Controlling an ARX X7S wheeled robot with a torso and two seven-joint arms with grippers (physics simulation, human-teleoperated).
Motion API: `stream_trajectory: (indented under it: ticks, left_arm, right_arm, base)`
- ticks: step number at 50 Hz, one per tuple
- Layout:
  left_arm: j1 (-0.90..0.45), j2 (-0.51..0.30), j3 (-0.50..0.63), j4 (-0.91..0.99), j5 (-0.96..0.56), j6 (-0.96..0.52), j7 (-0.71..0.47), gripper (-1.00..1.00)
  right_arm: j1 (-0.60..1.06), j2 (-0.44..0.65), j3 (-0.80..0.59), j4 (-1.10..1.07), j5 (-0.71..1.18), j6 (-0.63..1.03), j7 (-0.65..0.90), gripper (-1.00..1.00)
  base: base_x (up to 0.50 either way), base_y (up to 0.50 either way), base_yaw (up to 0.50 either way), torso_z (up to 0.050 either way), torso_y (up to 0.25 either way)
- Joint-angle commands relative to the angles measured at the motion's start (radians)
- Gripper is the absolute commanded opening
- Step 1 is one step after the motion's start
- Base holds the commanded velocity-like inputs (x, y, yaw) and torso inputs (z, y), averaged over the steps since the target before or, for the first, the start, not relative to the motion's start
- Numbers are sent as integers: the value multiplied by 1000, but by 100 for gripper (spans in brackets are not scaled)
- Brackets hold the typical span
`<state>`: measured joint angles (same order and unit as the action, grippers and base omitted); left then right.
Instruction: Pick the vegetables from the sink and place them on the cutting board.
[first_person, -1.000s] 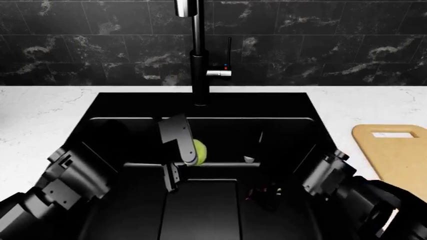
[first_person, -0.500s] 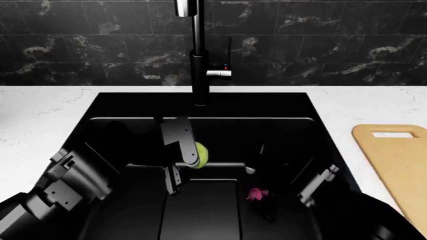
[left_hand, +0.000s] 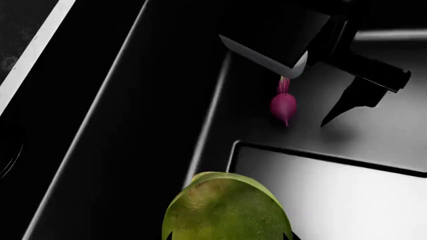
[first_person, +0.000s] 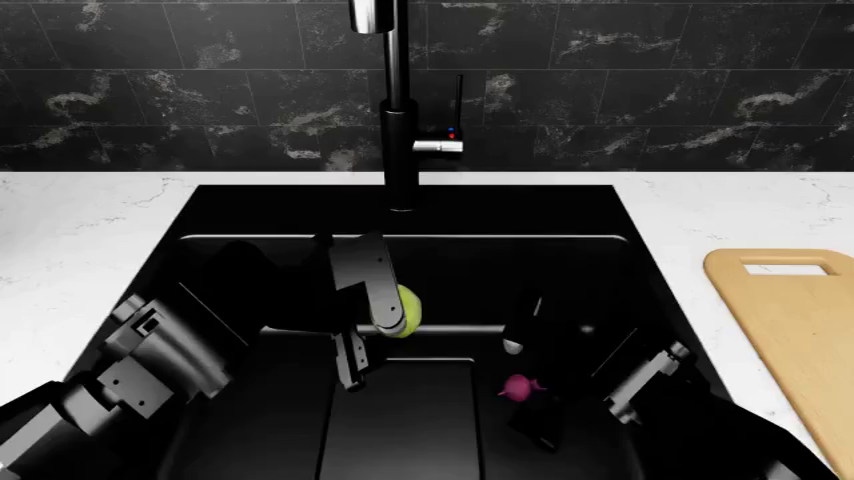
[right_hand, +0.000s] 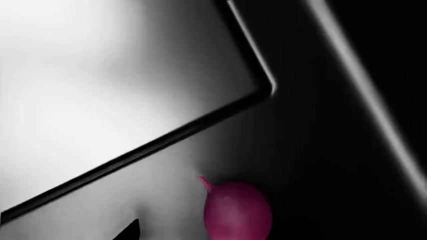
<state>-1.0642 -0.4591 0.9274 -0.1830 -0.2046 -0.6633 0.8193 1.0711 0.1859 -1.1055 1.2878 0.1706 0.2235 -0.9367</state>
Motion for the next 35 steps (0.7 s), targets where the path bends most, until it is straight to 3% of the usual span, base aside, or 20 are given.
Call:
stream_trajectory:
  ticks: [1,2,23,32,35]
  left_arm:
    - [-5,5,-3,-10,-12,1,-7,-100]
    - [-6,6,-5,-11,-12,1,-7,-100]
    - [-3,3,-10,-5,-21,5,-12,-100]
    - [-13,1,-23,15,-30,3,-16,-100]
    - [-13,-2,-29,30,-35,2,-17,-100]
  right_arm:
    - [-10,23,38,21,-83,40,4,100]
    - [-13,24,40,21,-91,40,0,-100]
    - [-21,19,85,21,-149,27,-31,-100]
    - [76,24,117,16,-140,-36,-30,-100]
    - [81,92,132,-188,-130,72,-22,-100]
  base:
    - [0,0,-3,0,0]
    - [0,0,0,0,0]
    - [0,0,-1,0,0]
    - [0,0,0,0,0]
    - [0,0,0,0,0]
